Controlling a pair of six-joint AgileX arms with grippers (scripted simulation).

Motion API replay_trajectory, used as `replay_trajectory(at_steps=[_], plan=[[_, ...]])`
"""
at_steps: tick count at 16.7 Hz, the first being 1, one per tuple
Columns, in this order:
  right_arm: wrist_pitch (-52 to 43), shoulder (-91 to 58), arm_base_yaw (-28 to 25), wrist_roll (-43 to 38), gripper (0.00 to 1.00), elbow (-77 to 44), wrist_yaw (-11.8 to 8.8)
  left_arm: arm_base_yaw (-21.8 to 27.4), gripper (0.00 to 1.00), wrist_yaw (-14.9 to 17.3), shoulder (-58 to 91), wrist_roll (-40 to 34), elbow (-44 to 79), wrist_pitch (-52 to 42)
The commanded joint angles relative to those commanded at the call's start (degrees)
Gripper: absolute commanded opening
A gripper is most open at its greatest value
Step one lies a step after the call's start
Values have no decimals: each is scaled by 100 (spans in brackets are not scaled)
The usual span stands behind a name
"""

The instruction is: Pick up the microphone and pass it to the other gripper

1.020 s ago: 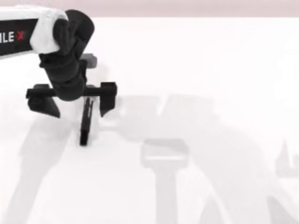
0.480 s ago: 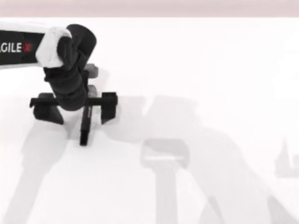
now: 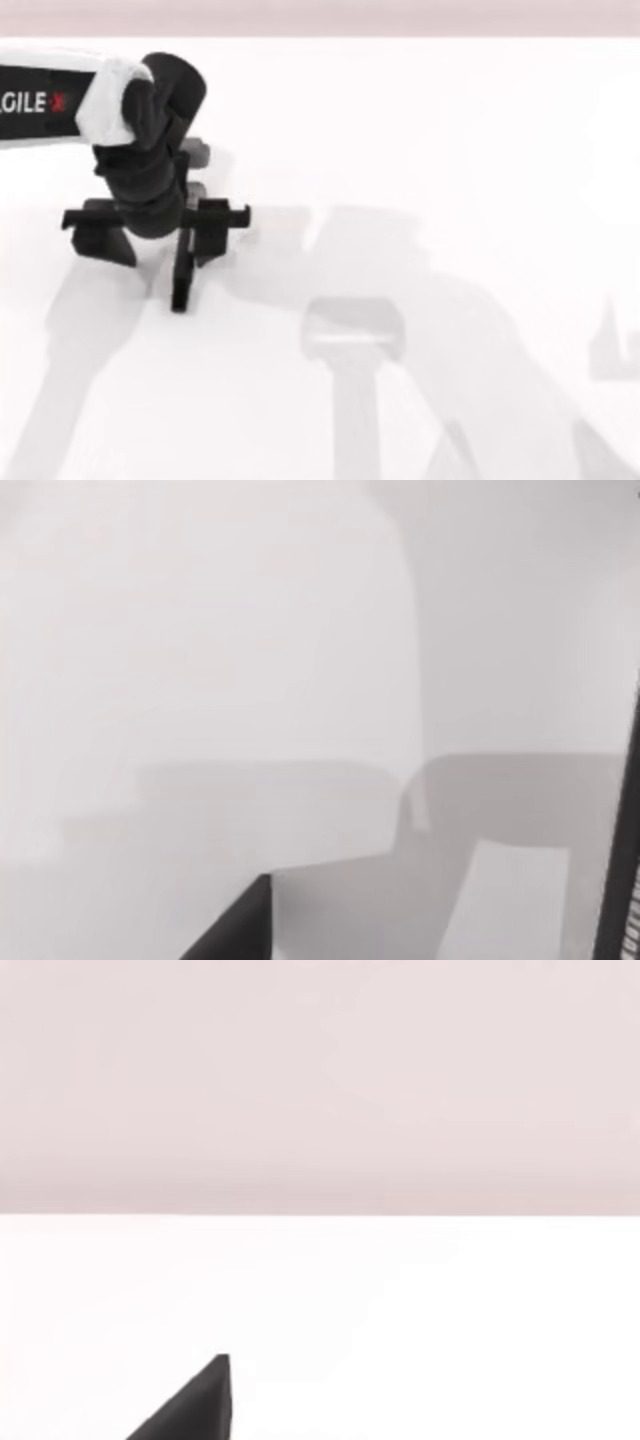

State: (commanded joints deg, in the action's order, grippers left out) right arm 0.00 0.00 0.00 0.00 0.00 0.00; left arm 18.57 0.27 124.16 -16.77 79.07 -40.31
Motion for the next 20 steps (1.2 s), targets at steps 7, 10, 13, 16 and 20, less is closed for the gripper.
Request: replay_trajectory(at_steps=[7,10,13,16,20], plan=[[0,0,0,0,100,0,0,0,0,0,0,0,0,0],[0,0,0,0,100,0,0,0,0,0,0,0,0,0],[0,0,0,0,100,0,0,0,0,0,0,0,0,0],[0,0,0,0,100,0,0,-23,0,-182,-342,172,74,-93],[0,0,0,0,100,0,0,-28,0,155,-489,341,-108,747]])
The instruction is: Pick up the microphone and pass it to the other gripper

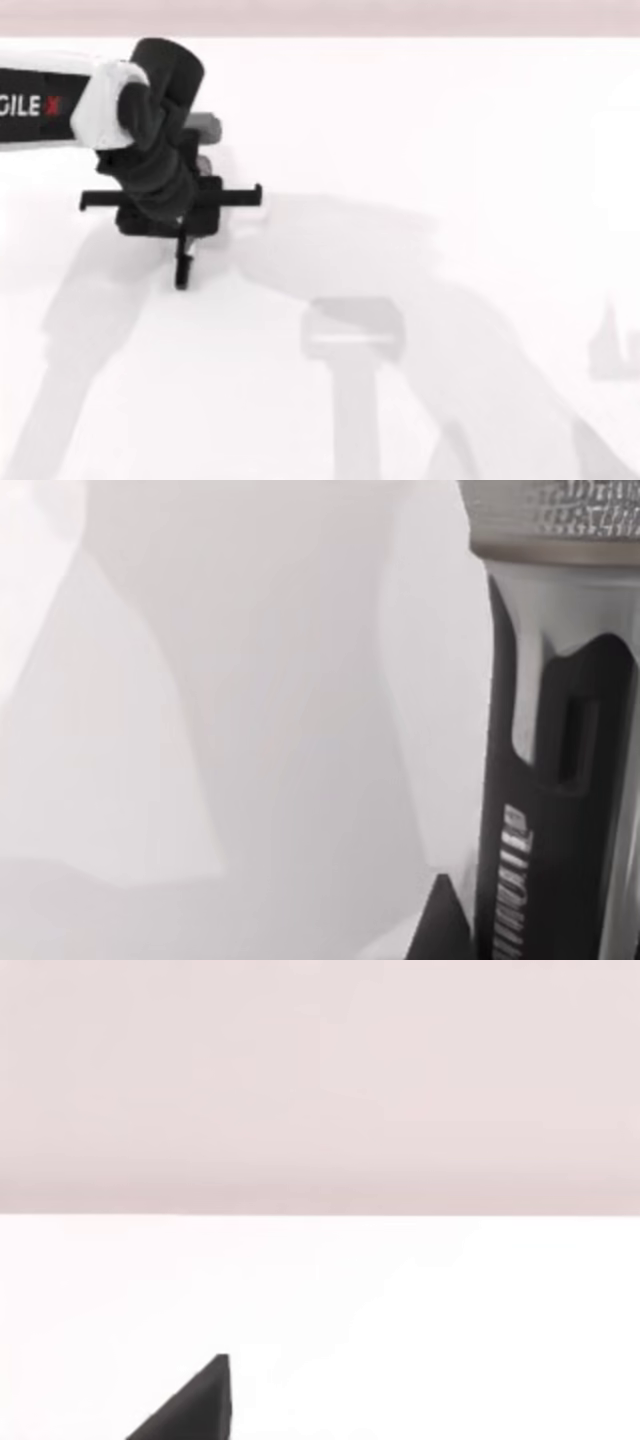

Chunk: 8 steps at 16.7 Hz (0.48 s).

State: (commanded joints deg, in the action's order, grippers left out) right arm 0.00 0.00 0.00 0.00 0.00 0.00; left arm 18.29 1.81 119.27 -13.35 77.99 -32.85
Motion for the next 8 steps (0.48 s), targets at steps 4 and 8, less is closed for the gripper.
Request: replay_trajectory(at_steps=[4,8], plan=[[0,0,0,0,100,0,0,-50,0,600,-297,281,-397,1516],[0,0,0,0,100,0,0,-120,0,1334,-704,627,-967,3459]])
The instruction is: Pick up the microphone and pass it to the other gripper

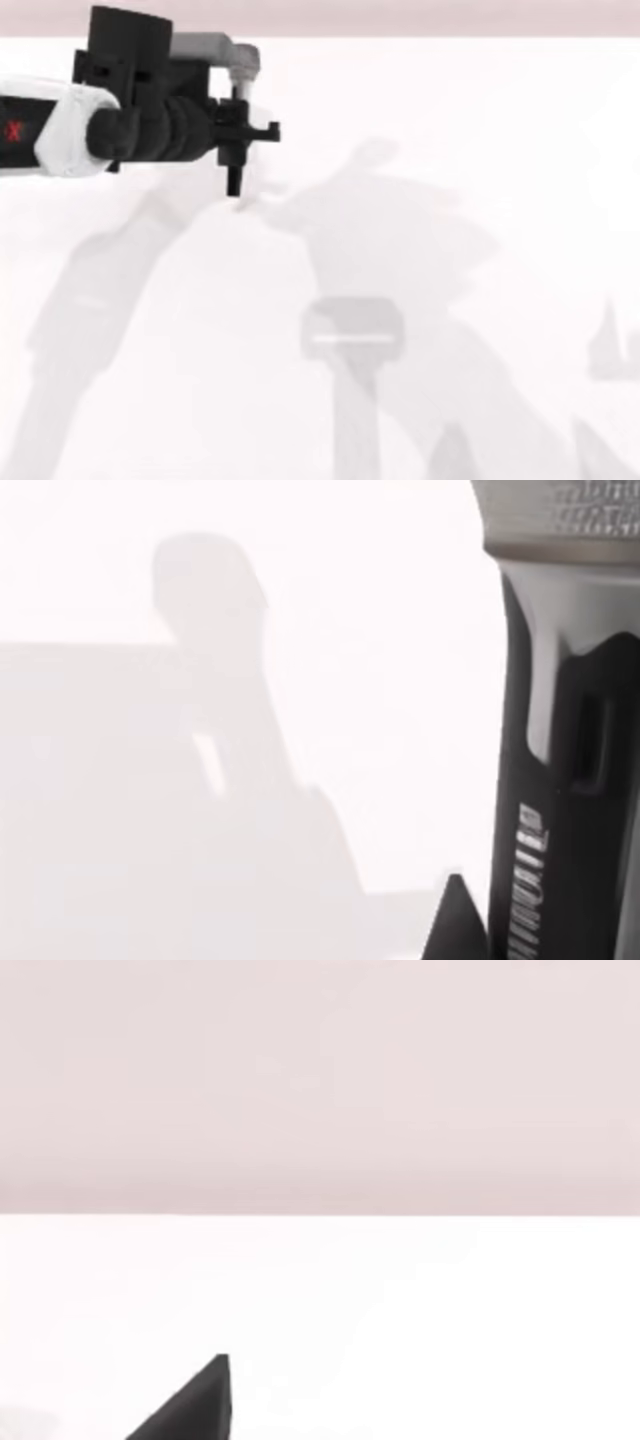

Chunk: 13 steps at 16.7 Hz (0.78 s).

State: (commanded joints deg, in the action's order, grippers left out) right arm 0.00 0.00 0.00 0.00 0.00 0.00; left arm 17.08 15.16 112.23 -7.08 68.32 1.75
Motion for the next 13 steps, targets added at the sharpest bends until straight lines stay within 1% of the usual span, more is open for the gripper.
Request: replay_trajectory(at_steps=[4,7,10,13], plan=[[0,0,0,0,100,0,0,-77,0,731,-490,356,-600,2046],[0,0,0,0,100,0,0,-133,0,1185,-873,595,-970,3279],[0,0,0,0,100,0,0,-173,0,1484,-1170,765,-1204,3997],[0,0,0,0,100,0,0,-183,0,1563,-1252,812,-1260,4173]])
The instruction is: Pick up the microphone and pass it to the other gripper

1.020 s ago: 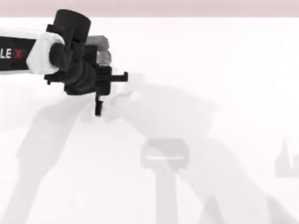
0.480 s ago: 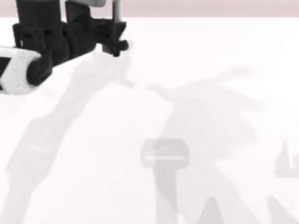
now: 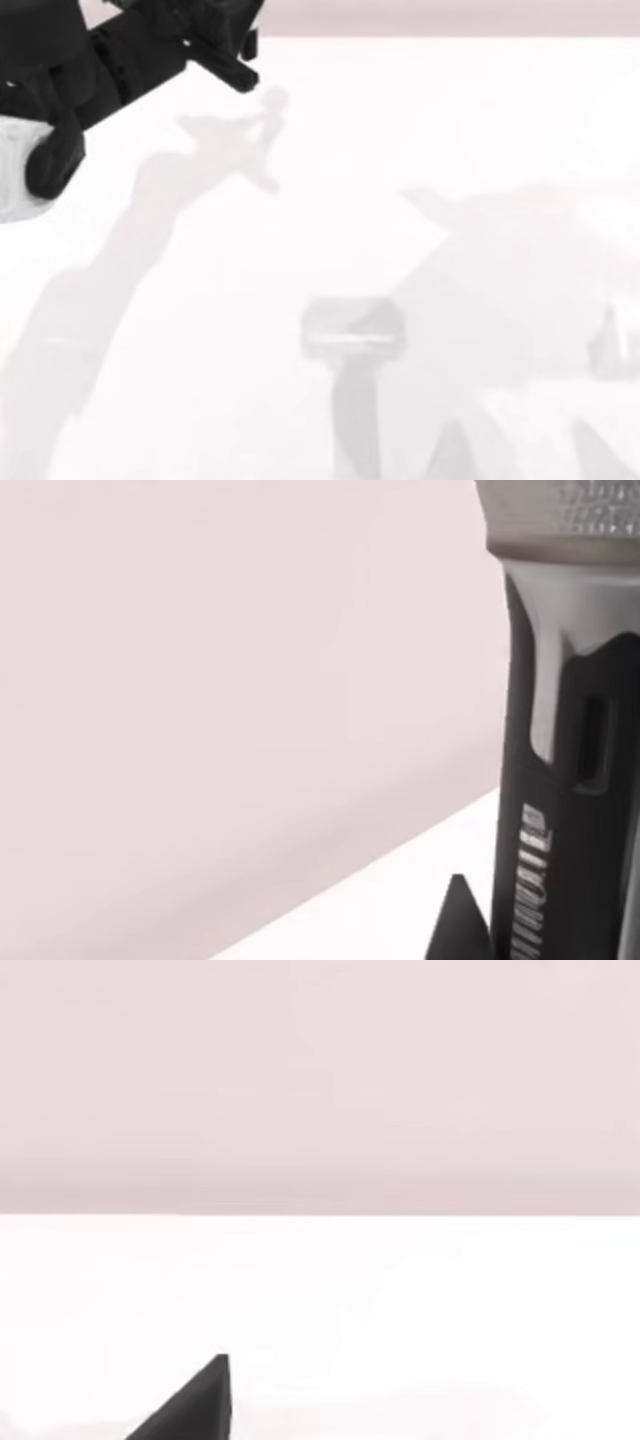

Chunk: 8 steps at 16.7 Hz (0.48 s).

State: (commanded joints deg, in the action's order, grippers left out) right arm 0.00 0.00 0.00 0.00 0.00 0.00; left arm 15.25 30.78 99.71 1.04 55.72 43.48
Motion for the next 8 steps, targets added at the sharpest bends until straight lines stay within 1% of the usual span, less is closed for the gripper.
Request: replay_trajectory(at_steps=[4,5,6,8], plan=[[0,0,0,0,100,0,0,49,0,-29,11,3,19,-10],[0,0,0,0,100,0,0,124,0,-100,-32,2,-19,2],[0,0,0,0,100,0,0,250,0,-222,-106,1,-82,23],[0,0,0,0,100,0,0,613,0,-601,-321,-4,-268,85]])
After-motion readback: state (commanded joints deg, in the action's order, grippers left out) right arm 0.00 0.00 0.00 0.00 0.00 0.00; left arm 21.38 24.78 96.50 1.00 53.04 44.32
